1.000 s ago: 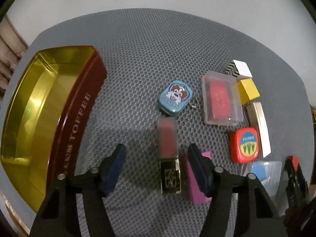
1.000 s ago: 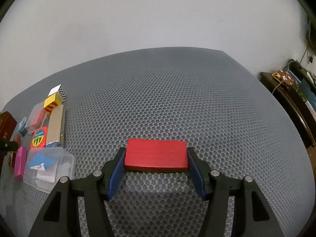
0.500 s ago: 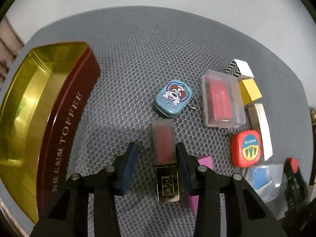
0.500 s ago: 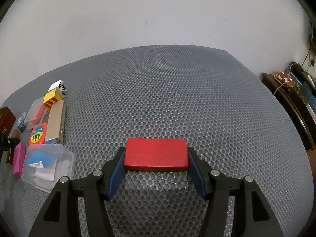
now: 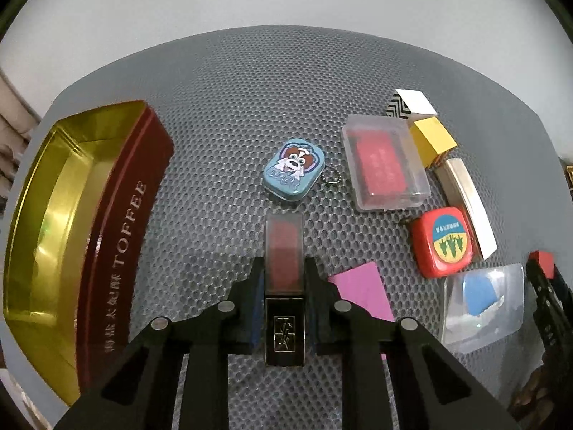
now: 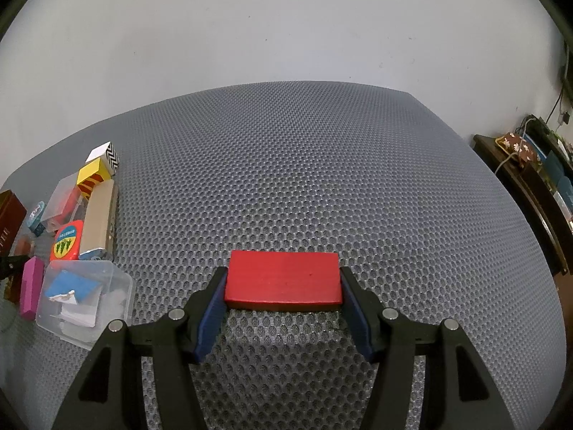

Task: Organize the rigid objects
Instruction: 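Lift the red block with the right gripper while the left gripper grasps the lipstick tube, then carry the lipstick tube into the gold tin and open the left gripper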

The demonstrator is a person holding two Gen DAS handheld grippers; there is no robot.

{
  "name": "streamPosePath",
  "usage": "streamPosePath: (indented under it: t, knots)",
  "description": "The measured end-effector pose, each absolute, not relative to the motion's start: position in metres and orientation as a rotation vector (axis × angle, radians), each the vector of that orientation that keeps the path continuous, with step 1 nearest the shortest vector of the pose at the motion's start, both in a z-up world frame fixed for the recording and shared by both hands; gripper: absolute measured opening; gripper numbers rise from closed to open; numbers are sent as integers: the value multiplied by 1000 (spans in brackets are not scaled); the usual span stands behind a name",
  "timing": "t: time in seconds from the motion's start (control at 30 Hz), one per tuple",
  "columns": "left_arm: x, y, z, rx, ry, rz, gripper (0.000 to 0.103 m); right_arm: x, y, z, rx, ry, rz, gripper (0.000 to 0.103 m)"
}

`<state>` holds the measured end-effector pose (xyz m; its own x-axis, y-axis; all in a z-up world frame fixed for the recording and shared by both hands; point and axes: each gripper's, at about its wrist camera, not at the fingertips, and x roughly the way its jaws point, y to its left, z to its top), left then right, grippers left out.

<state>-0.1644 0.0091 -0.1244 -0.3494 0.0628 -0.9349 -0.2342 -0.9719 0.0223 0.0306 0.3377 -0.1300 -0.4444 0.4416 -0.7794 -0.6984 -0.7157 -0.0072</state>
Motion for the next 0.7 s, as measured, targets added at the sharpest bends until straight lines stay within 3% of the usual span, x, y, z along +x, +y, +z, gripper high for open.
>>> streamPosePath:
  t: [0.7]
  knots:
    - [-177, -33, -81, -1549, 252, 2535, 17, 28, 325, -129, -1051, 399, 2164, 61]
